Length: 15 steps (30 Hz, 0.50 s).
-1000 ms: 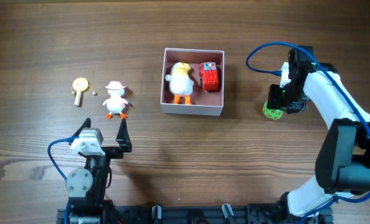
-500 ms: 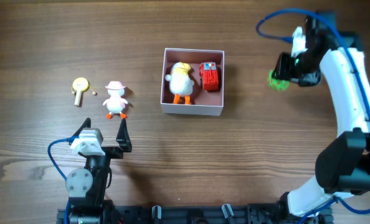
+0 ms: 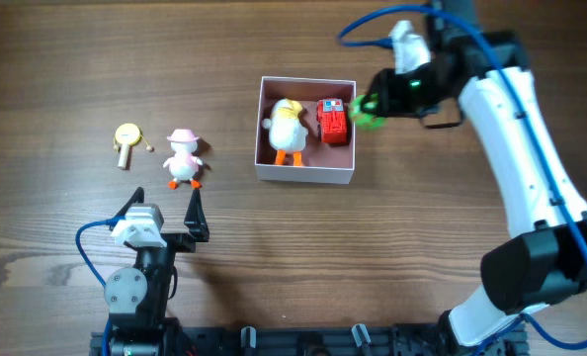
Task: Pack container
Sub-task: 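Carry the green ball into the box and release it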
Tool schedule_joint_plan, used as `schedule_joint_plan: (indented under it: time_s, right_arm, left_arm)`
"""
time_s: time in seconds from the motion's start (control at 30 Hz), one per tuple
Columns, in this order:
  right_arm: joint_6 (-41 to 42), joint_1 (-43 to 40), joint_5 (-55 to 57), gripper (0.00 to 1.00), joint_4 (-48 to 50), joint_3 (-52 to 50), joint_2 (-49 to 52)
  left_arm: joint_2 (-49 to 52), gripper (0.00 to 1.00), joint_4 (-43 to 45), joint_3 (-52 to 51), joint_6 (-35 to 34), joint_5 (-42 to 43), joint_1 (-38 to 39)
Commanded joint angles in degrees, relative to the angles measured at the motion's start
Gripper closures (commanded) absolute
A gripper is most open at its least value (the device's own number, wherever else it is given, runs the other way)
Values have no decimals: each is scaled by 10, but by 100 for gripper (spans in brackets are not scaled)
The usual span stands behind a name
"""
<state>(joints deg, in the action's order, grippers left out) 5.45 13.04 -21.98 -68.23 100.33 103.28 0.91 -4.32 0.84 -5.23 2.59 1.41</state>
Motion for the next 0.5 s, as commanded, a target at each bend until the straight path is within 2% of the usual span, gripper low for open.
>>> schedule_joint_plan:
  time_s: [0.0, 0.47]
  right_arm:
    - [-8, 45, 59, 58, 1, 12, 3]
    - [-10, 88, 87, 54, 7, 12, 52]
  left_arm:
    - [-1, 0, 0, -5, 5, -5, -5]
    - [-1, 0, 0, -5, 5, -5, -5]
